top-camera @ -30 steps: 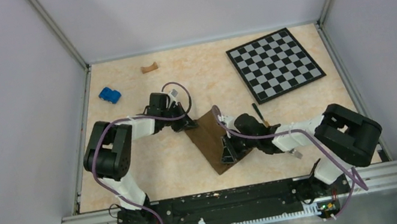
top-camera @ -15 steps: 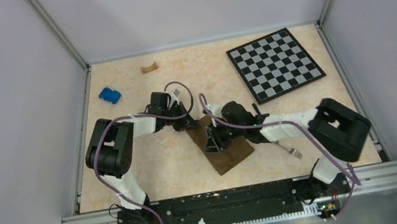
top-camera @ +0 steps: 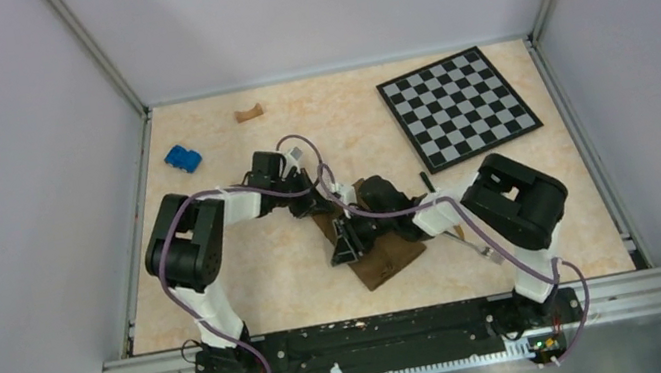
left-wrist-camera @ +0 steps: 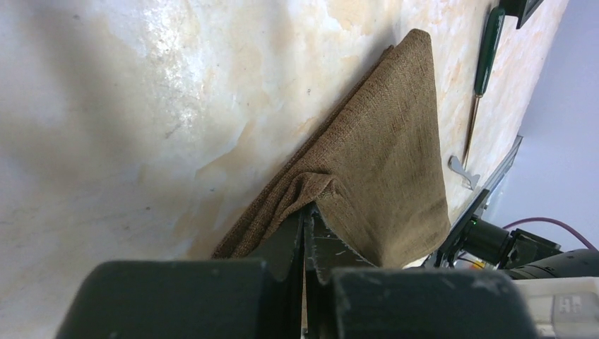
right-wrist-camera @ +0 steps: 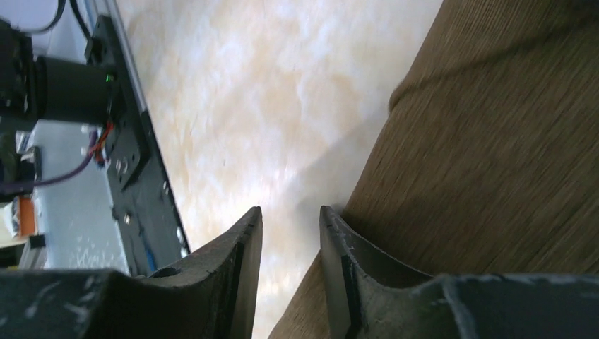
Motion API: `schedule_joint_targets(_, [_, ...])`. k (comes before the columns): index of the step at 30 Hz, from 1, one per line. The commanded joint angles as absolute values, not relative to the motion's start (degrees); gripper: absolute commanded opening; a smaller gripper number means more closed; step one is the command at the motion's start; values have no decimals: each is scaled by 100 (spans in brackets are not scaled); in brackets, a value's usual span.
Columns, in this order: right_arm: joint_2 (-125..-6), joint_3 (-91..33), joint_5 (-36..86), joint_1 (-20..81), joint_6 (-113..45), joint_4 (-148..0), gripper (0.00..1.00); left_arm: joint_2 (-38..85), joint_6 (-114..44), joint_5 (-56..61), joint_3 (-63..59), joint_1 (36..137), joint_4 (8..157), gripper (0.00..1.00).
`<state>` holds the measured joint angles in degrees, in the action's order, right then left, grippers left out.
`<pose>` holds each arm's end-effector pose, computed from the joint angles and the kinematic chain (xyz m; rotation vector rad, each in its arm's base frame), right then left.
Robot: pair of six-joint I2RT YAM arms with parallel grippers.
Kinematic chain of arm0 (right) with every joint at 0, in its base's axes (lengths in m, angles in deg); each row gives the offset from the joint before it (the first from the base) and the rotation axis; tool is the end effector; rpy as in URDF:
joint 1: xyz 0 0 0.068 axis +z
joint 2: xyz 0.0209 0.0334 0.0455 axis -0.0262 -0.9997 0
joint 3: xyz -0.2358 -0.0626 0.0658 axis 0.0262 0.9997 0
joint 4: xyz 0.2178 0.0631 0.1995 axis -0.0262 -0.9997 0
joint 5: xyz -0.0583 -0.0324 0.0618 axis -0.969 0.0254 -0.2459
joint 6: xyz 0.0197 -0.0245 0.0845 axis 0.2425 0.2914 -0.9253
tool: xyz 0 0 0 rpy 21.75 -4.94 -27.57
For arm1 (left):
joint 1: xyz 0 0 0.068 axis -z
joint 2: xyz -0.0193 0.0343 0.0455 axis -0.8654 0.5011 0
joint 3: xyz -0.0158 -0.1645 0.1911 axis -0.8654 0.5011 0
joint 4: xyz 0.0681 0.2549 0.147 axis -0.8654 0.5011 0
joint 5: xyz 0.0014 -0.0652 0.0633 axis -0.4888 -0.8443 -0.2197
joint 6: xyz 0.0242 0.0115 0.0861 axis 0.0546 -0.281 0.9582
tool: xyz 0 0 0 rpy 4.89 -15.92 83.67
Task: Fold the napkin into a case and place the utensils inside
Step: Fold the lower triangle-folded napkin at the center of the board.
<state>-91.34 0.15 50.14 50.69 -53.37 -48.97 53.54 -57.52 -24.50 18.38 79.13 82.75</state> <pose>0.2279 0.3309 0.0410 -0.8338 2.2842 1.3055 0.3523 -0.1720 0.0413 -0.0586 2.6059 -1.1389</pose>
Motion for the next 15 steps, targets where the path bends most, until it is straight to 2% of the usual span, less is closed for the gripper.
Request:
schedule_joint_targets(1, [-8548,811,5352,5015,-5461,-4638,37,5752,-5413,-2033,1842,7935,8571,0])
schedule_joint_targets(8, [-7682,1725,5770,4880,-5588,-4554,41,5875,-5298,-2025,1757,7923,8630,0])
schedule_joint_targets(15, [-7649,2458,6056,4307,-5798,-3995,42,5927,-5248,-2006,1741,7916,8649,0])
